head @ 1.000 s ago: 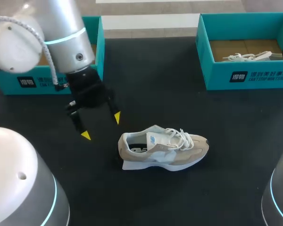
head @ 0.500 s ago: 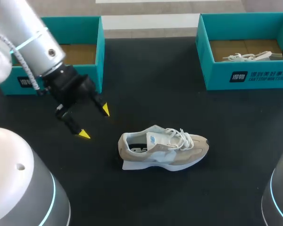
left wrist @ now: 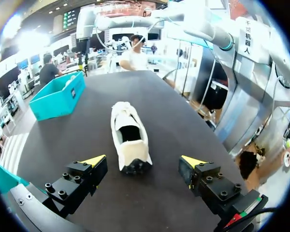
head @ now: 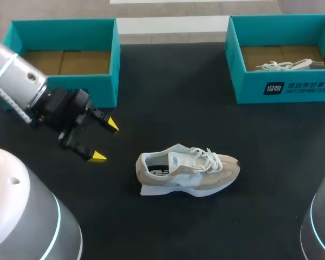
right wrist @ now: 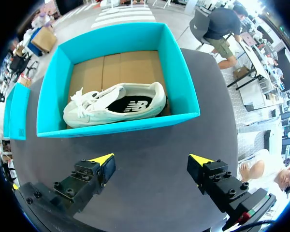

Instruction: Take the shoe out of the shoebox, open the shoe tongue, remove and reinsert the insole, then place the shoe into the shoebox

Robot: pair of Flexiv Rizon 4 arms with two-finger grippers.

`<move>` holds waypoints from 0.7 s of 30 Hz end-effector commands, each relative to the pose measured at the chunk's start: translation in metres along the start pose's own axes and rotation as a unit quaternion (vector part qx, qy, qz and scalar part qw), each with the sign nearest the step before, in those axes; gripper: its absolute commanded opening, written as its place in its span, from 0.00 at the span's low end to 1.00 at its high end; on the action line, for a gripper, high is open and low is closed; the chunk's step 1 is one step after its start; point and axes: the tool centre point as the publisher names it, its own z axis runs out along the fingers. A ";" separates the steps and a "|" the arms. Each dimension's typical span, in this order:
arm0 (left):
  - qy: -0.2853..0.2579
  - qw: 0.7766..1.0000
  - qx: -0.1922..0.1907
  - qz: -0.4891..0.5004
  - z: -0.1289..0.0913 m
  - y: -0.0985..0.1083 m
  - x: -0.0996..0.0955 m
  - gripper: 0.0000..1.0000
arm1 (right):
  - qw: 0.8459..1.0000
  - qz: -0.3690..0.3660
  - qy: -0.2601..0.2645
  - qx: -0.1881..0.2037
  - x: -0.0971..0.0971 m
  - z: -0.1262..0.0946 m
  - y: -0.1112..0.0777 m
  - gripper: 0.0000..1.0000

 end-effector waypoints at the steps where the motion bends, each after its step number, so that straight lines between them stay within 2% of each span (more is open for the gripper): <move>1: -0.078 0.996 0.026 -0.016 0.012 0.013 0.005 1.00 | 1.000 0.000 0.000 -0.001 0.000 0.000 0.000 1.00; 2: -0.088 0.996 0.022 -0.018 0.017 0.019 0.005 1.00 | 1.000 0.000 0.000 -0.001 0.000 0.000 0.000 1.00; 5: -0.106 0.993 0.045 -0.038 0.030 0.035 0.003 1.00 | 1.000 0.000 0.000 -0.001 0.000 0.000 0.000 1.00; 6: -0.114 0.992 0.038 -0.034 0.034 0.043 0.002 1.00 | 1.000 0.000 0.000 -0.001 0.000 0.000 0.000 1.00; 9: -0.128 0.990 0.056 -0.030 0.043 0.050 0.000 1.00 | 1.000 0.000 0.000 -0.001 0.000 0.000 0.000 1.00; 11: -0.143 0.985 0.089 -0.030 0.049 0.053 -0.002 1.00 | 1.000 0.000 0.000 -0.001 0.000 0.000 0.000 1.00; 12: -0.151 0.985 0.083 -0.029 0.054 0.055 -0.003 1.00 | 1.000 0.000 0.000 -0.001 0.000 0.000 0.000 1.00; 14: -0.153 0.983 0.098 -0.025 0.061 0.056 -0.003 1.00 | 1.000 0.000 0.000 -0.001 0.000 0.000 0.000 1.00; 17: -0.160 0.982 0.099 -0.030 0.068 0.058 -0.003 1.00 | 1.000 0.000 0.000 -0.001 0.000 0.000 0.000 1.00; 21: -0.134 0.986 0.080 -0.049 0.076 0.057 -0.004 1.00 | 1.000 0.000 0.000 -0.001 0.000 0.000 0.000 1.00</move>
